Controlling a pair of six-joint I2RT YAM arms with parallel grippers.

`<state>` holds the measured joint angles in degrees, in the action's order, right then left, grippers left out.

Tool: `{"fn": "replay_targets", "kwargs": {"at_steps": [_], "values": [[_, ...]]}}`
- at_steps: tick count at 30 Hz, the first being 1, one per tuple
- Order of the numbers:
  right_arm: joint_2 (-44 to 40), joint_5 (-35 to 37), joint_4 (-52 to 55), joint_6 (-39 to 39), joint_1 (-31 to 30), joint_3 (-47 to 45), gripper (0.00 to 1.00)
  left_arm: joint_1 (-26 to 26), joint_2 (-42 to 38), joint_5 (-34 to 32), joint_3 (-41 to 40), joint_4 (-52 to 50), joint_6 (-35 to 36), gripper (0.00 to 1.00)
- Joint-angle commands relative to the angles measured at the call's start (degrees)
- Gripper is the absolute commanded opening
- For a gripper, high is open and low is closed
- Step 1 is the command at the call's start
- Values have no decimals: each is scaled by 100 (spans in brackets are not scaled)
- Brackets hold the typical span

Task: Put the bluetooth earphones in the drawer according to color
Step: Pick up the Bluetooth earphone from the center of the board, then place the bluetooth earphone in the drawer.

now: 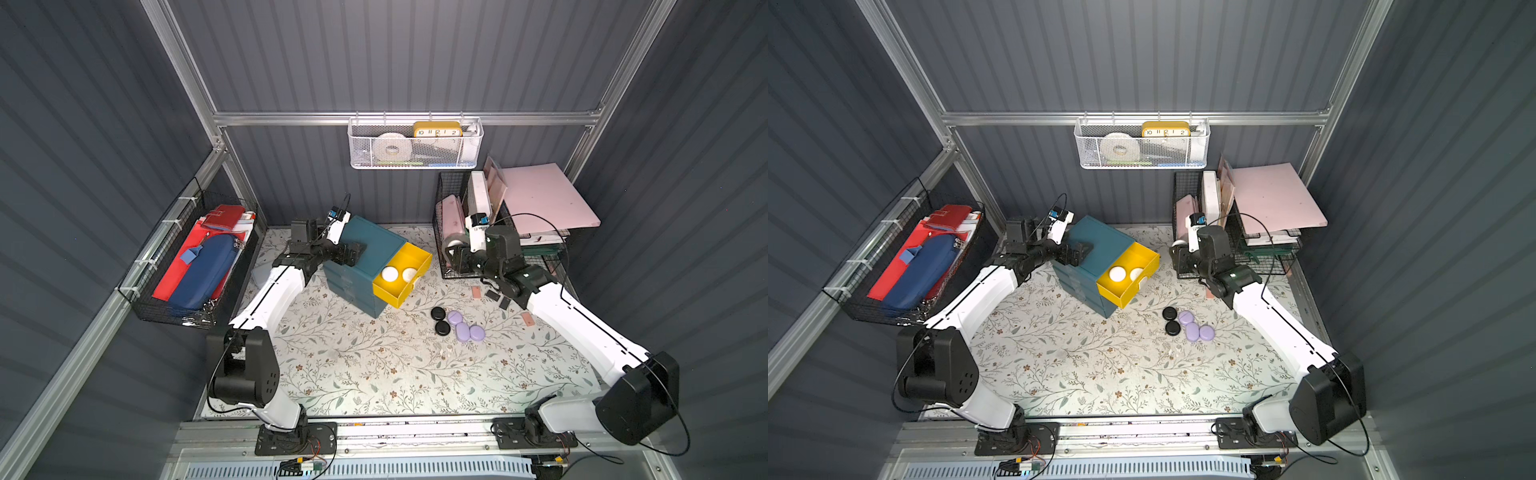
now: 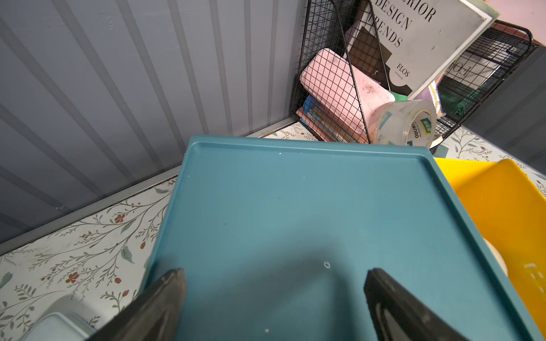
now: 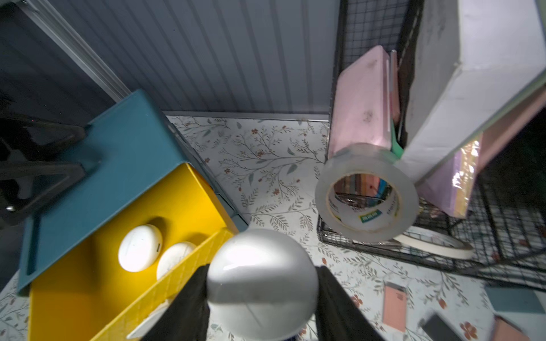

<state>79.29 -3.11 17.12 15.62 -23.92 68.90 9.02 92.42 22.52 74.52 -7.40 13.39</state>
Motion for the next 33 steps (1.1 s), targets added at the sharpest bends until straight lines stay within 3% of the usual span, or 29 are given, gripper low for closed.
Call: {"fn": "replay_targets", "kwargs": {"at_steps": [1,12,27,33], "values": [[105,-736,-373,-43,-92,270,0,-34,303,-93,-184,-964,-312,99],[692,-1309,-391,-91,-617,766,0,-31,135,-163,-203,-992,-308,100],[1369,-1524,-415,-55,-886,1023,0,-31,206,-259,-235,-965,-305,99],[1631,-1294,-119,-12,-912,1253,0,-31,232,-305,-235,-983,-286,99]]}}
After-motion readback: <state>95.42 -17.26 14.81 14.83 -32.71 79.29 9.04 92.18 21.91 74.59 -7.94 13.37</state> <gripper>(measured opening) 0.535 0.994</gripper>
